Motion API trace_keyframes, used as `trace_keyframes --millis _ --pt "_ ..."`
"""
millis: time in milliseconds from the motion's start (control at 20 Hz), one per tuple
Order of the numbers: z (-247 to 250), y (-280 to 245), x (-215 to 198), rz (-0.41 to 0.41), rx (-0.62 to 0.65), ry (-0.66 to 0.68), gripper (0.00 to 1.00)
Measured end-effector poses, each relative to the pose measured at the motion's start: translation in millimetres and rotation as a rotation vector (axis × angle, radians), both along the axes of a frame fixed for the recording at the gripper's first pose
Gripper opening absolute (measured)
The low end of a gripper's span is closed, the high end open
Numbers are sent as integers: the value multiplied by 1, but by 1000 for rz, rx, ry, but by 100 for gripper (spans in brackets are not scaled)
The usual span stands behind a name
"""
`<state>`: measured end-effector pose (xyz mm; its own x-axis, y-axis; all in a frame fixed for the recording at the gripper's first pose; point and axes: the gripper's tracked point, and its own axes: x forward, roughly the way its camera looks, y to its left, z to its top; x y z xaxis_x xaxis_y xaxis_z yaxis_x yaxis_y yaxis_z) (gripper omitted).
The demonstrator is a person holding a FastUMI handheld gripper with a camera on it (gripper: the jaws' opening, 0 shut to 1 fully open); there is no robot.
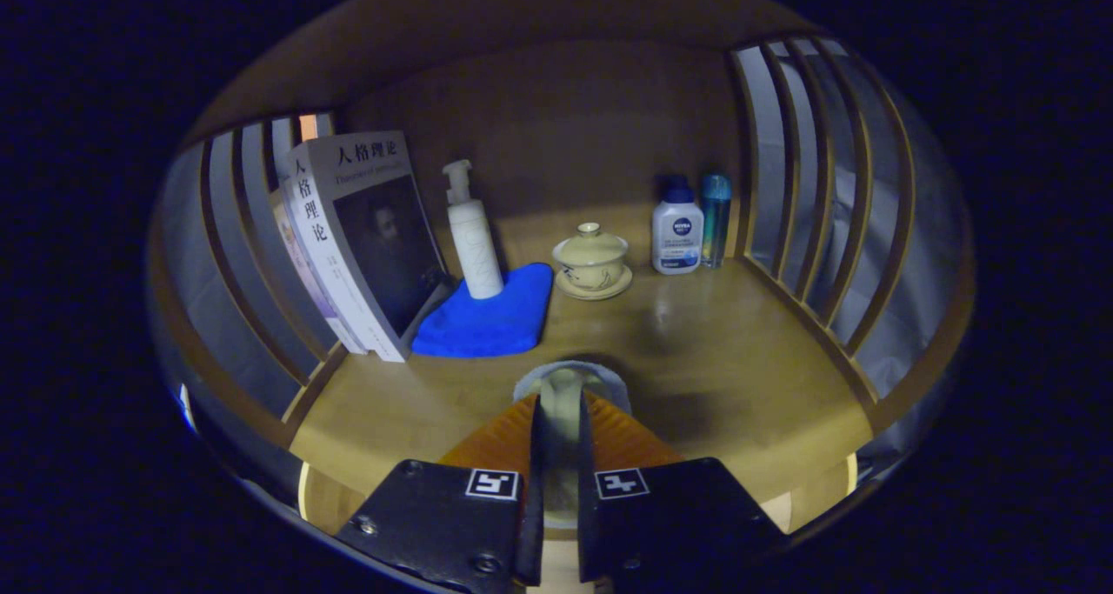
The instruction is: Pull open the drawer, take out the items inside it, and place them on the countertop above the cabinet.
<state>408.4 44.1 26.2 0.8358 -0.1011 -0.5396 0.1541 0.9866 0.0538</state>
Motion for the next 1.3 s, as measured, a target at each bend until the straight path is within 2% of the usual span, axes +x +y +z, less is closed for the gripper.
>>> trace_keyframes --millis 150,250,350,450,550,650,800,1050,1300 --pt "-5 -1 2 -14 15 -30 23" --pt "-5 1 6 13 -10 -64 28" --pt "-11 8 2 69 -70 -70 52" --pt "-9 9 -2 111 -177 -69 67" --pt "-4 9 -3 127 -265 -114 75" --pt "1 13 -10 132 -277 -152 75" --pt "17 16 -22 108 -216 -267 76" --pt "35 16 -72 113 -180 -359 100" --pt "44 25 -140 133 -236 -448 100"
